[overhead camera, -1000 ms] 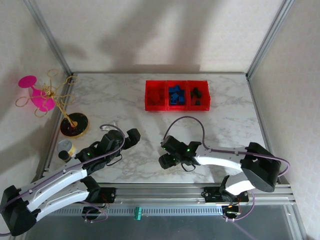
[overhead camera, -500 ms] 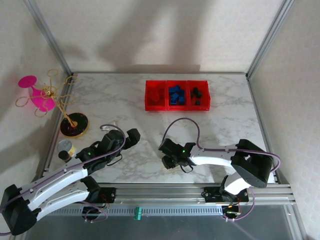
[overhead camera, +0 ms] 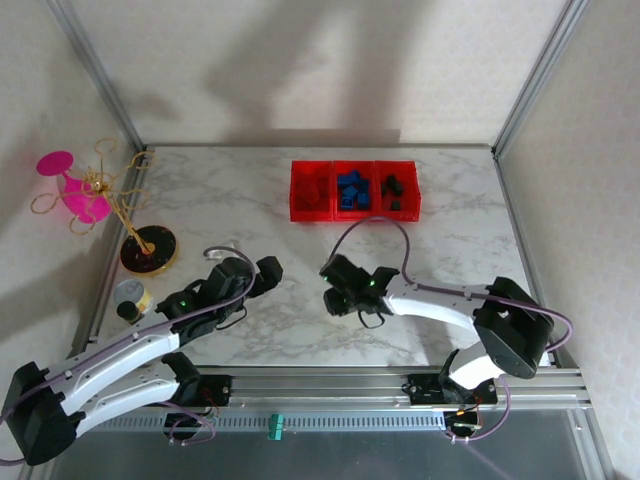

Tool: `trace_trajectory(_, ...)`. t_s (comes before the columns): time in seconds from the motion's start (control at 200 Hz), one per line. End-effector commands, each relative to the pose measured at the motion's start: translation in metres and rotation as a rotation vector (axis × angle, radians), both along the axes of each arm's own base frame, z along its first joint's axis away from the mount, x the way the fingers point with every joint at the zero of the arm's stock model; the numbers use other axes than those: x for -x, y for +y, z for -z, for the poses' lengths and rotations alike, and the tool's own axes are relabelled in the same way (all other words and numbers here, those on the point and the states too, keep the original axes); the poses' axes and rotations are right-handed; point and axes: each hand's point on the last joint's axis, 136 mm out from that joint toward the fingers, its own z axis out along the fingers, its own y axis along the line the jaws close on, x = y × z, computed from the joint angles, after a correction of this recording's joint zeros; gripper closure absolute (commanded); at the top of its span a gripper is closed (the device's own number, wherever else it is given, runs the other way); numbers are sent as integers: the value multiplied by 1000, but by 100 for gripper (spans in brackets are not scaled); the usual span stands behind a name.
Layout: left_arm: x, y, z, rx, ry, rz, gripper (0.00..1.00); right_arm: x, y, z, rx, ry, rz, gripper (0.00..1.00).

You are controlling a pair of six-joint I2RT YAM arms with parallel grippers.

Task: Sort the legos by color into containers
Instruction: Pick up the lego from the bottom-center of the table, then place the lego in the container.

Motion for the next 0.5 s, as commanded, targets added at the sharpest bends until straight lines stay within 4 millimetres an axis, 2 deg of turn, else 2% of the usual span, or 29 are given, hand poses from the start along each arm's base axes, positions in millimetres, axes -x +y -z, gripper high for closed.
trace_trajectory(0.0, -15, -7, -26, 24, -61, -6, 0, -34, -7, -33, -48, -61, 103, 65)
trace_trajectory(0.245, -38, -29, -38, 26, -98, 20, 0, -139, -37, -83, -78, -256, 331, 66)
trace_trajectory(0.29, -42, -35, -40, 24, -103, 29, 0, -165, -52, -92, -96, -292, 389, 65)
trace_trajectory(0.395, -51, -48, -39, 26, -96, 56, 0, -209, -77, -99, -125, -339, 485, 66)
trace_trajectory(0.496, -59, -58, -39, 32, -102, 68, 0, -243, -100, -94, -114, -361, 566, 66)
